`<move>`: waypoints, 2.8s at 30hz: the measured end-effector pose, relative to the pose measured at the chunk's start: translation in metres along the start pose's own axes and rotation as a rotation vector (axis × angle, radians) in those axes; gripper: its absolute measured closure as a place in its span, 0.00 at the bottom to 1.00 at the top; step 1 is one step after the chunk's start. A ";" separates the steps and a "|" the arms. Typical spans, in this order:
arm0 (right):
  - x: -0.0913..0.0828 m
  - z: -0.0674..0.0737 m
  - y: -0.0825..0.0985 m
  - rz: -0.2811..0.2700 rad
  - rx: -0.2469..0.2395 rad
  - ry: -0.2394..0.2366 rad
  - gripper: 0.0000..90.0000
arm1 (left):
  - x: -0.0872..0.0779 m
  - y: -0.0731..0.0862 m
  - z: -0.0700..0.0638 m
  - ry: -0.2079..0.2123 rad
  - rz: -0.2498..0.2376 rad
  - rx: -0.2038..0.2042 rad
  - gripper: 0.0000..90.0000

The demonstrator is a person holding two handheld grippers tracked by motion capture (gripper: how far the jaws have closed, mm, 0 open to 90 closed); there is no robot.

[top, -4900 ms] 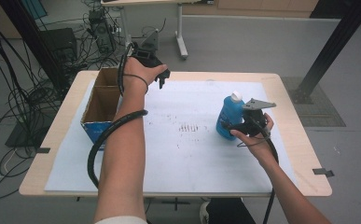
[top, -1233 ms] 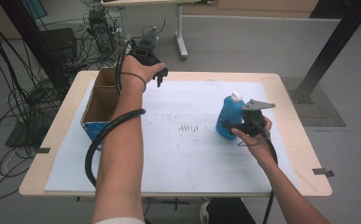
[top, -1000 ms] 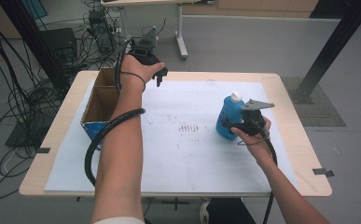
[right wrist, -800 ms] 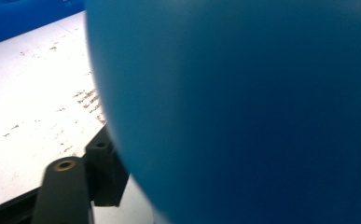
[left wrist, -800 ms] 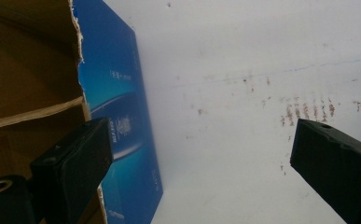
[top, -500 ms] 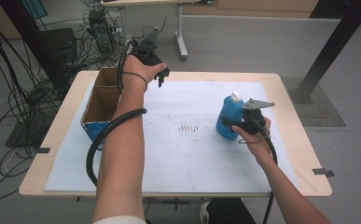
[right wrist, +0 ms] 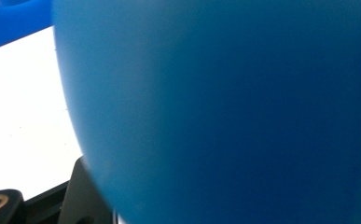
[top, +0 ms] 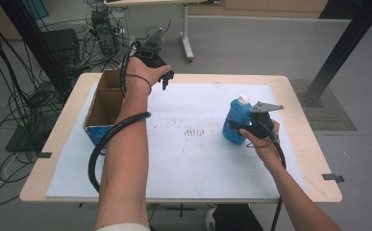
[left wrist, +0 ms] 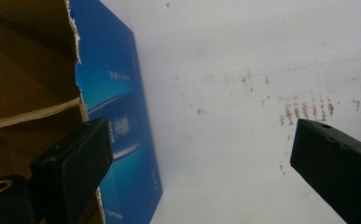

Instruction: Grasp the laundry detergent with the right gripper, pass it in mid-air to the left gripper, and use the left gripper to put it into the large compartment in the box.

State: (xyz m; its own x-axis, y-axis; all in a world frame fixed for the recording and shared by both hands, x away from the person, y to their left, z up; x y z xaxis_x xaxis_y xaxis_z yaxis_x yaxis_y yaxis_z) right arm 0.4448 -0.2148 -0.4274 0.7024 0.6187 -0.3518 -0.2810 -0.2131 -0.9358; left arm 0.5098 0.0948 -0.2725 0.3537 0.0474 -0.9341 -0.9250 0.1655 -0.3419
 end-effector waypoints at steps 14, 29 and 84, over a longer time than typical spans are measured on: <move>0.000 0.000 0.000 -0.008 -0.001 0.003 0.47 | -0.004 -0.001 -0.001 0.000 -0.004 0.000 0.07; 0.000 0.000 0.001 -0.009 -0.003 0.009 0.47 | -0.005 -0.001 -0.001 -0.001 -0.007 0.003 0.07; 0.000 0.000 0.001 -0.011 0.004 0.008 0.49 | -0.009 -0.004 -0.003 -0.009 -0.010 0.009 0.07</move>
State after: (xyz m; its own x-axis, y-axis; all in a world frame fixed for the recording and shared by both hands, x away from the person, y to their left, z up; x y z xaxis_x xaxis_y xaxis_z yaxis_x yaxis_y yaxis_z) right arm 0.4443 -0.2154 -0.4279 0.7110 0.6147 -0.3415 -0.2755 -0.2032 -0.9396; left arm 0.5099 0.0904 -0.2631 0.3641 0.0543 -0.9298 -0.9203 0.1747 -0.3502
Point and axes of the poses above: each handheld gripper's, and its own axes: x roughly forward along the jaws, y roughly out of its underside, z roughly to its left, the point moved 6 cm from there along x, roughly forward along the jaws, and after that the axes turned 10 degrees about -z, right-handed, at the moved point
